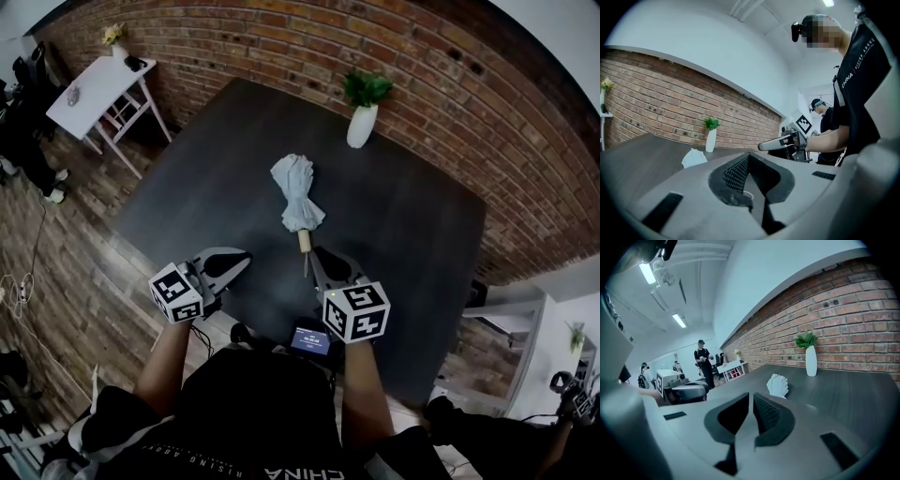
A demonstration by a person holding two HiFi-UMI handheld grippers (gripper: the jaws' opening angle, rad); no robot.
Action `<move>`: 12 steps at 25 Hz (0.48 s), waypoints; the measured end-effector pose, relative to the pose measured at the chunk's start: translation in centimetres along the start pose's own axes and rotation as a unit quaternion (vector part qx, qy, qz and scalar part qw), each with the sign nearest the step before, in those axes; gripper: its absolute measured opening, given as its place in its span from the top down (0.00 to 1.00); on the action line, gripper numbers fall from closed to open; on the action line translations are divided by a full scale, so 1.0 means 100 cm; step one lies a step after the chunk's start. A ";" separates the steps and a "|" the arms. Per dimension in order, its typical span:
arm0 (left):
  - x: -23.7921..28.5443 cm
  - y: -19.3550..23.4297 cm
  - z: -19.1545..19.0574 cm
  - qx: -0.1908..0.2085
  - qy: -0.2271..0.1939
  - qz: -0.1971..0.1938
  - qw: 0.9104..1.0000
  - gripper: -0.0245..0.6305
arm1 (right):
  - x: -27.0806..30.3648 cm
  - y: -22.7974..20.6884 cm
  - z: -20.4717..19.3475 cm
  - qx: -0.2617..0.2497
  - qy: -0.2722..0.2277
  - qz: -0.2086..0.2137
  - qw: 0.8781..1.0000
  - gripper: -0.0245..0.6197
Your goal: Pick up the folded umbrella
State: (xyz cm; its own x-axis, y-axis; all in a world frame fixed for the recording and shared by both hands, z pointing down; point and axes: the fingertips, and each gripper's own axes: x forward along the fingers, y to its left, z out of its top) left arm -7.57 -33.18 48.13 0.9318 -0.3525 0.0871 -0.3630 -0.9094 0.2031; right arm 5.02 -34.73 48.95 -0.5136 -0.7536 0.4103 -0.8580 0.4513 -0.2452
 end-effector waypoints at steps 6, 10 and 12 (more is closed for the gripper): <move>0.005 -0.002 -0.001 -0.003 -0.001 0.036 0.999 0.96 | 0.004 -0.023 -0.005 0.015 0.007 0.027 0.999 0.94; 0.003 0.009 -0.003 -0.013 0.001 0.055 0.998 0.96 | 0.011 -0.029 -0.003 0.024 0.007 0.036 0.999 0.87; 0.006 0.020 -0.002 -0.015 -0.002 0.057 0.998 0.96 | 0.019 -0.036 -0.001 0.025 0.011 0.029 0.999 0.87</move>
State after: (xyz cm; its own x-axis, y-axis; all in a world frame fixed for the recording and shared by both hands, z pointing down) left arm -7.76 -35.12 48.81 0.8840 -0.4551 0.1067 -0.4674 -0.8560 0.2208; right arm 7.13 -37.70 50.74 -0.5634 -0.7156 0.4129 -0.8256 0.4695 -0.3129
